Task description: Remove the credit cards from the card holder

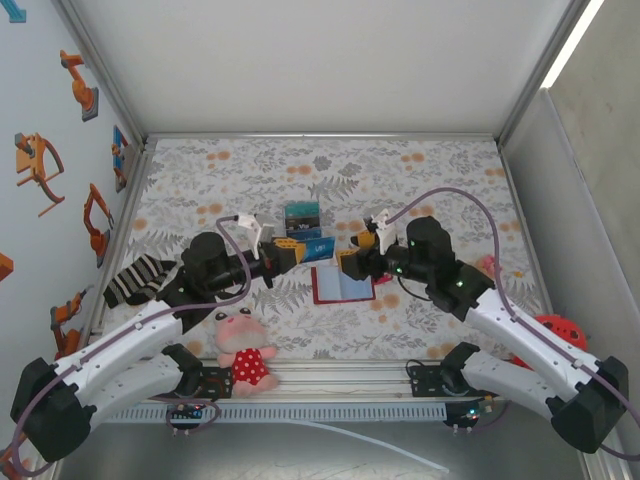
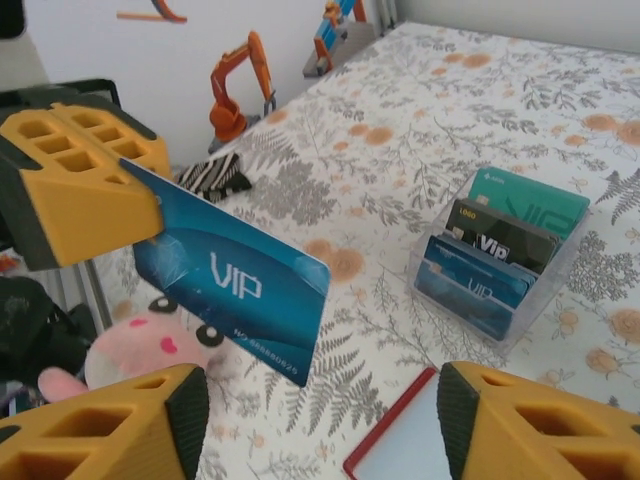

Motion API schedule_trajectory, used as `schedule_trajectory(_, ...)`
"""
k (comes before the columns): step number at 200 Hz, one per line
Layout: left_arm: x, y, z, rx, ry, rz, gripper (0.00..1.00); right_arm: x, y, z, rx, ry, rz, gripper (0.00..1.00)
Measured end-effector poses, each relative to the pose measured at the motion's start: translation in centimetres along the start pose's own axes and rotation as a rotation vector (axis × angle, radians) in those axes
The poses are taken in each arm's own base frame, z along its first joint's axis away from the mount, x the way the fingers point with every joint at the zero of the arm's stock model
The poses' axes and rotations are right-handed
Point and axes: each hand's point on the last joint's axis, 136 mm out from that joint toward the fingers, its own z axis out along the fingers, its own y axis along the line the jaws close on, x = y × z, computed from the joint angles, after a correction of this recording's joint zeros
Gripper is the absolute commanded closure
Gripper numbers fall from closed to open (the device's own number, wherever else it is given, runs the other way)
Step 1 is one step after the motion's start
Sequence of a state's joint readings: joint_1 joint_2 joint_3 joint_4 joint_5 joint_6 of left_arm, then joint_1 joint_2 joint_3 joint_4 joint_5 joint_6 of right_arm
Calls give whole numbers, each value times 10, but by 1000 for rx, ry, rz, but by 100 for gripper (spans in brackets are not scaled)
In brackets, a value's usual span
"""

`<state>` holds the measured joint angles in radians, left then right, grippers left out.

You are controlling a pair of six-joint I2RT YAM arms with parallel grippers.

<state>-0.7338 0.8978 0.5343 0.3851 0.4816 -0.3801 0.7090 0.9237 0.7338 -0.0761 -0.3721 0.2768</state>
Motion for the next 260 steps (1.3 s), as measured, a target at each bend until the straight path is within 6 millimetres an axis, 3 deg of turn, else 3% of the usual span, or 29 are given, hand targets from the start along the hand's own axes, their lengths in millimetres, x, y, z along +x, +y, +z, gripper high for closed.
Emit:
schedule_trajectory(19,-12,-6,0,22,-46,-15,100,-9,-2,3,-6,-48,45,25)
schedule_trajectory(76,-32,-18,-7,60,-124,-25,100,-37,0,2,-117,-189,139,46)
schedule_trajectory(93,-37,-21,-8,68,-142,-23,100,-41,6,4,-185,-204,149,54)
schedule_trajectory(133,-44,-25,-9,89,-178,-29,100,-50,27,3,-320,-224,134,61)
schedule_trajectory(192,-45,-20,-3,94,-194,-48,100,-46,38,7,-423,-190,125,99)
schedule_trajectory(204,-45,-17,-2,82,-196,-53,100,-46,39,6,-433,-192,120,100)
schedule_trajectory(242,-46,-16,-2,79,-199,-49,69,-48,45,2,-463,-198,94,100)
schedule_trajectory(260,-41,-15,-4,63,-178,-28,60,-49,48,-1,-469,-202,82,100)
